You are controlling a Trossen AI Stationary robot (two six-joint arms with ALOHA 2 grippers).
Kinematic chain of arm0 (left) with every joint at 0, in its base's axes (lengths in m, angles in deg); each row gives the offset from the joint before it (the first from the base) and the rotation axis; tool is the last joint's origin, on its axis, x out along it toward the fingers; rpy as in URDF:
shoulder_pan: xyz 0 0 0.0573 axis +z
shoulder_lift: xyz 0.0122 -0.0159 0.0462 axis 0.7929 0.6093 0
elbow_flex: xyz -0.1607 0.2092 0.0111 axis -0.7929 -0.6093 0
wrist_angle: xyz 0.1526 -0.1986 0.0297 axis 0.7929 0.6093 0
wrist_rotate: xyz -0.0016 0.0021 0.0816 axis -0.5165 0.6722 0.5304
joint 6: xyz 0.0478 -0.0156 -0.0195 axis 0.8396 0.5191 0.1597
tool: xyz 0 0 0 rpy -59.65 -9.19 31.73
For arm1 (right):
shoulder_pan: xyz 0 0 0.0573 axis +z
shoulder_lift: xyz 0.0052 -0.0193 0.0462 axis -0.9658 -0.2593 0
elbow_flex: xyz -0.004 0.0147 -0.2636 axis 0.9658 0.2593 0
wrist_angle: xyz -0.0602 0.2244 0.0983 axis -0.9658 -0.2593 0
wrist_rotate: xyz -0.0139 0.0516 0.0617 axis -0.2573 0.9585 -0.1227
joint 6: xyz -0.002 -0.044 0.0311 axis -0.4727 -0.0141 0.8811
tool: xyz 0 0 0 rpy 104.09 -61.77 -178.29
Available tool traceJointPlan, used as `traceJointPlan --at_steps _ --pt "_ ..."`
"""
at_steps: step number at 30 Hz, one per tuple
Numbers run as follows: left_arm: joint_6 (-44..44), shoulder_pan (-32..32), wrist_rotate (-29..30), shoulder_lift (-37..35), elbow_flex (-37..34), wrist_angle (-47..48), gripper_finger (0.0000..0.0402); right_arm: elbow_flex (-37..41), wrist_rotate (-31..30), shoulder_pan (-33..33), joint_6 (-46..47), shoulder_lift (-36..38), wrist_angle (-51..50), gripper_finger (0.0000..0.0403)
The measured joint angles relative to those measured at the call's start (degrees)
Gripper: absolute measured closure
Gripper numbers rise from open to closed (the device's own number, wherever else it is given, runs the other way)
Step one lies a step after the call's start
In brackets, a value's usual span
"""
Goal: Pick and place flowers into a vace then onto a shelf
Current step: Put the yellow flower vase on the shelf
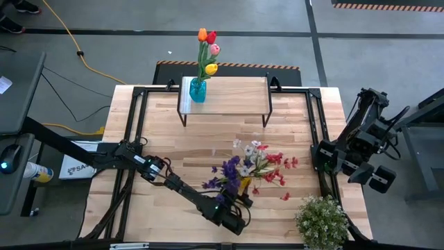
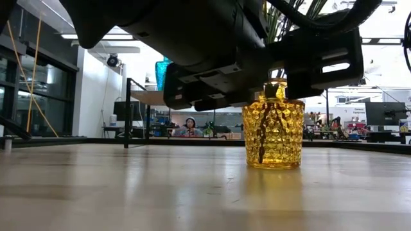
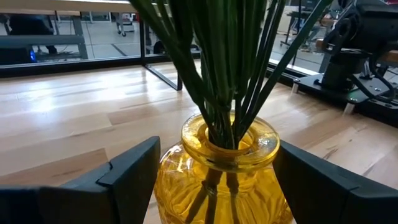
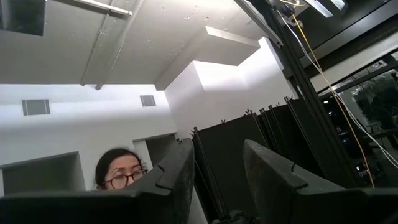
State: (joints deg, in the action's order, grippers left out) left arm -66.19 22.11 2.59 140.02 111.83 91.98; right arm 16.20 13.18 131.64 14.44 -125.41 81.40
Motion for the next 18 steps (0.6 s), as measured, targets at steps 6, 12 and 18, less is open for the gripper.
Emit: traceJointPlan --at_steps 6,12,18 --pt "0.92 0.00 0.00 0.00 0.00 -0.05 0.0064 0.00 0.02 0.02 0.00 0.00 -0.01 0.0272" --pt "1.01 0.00 0.61 0.00 0.00 0.07 0.0064 0.00 0.75 0.02 0.44 -0.02 -0.01 0.0272" --pt "2.08 0.06 1.87 0.02 0.00 0.17 0.0064 0.00 0.87 0.01 0.61 0.00 -0.23 0.0272"
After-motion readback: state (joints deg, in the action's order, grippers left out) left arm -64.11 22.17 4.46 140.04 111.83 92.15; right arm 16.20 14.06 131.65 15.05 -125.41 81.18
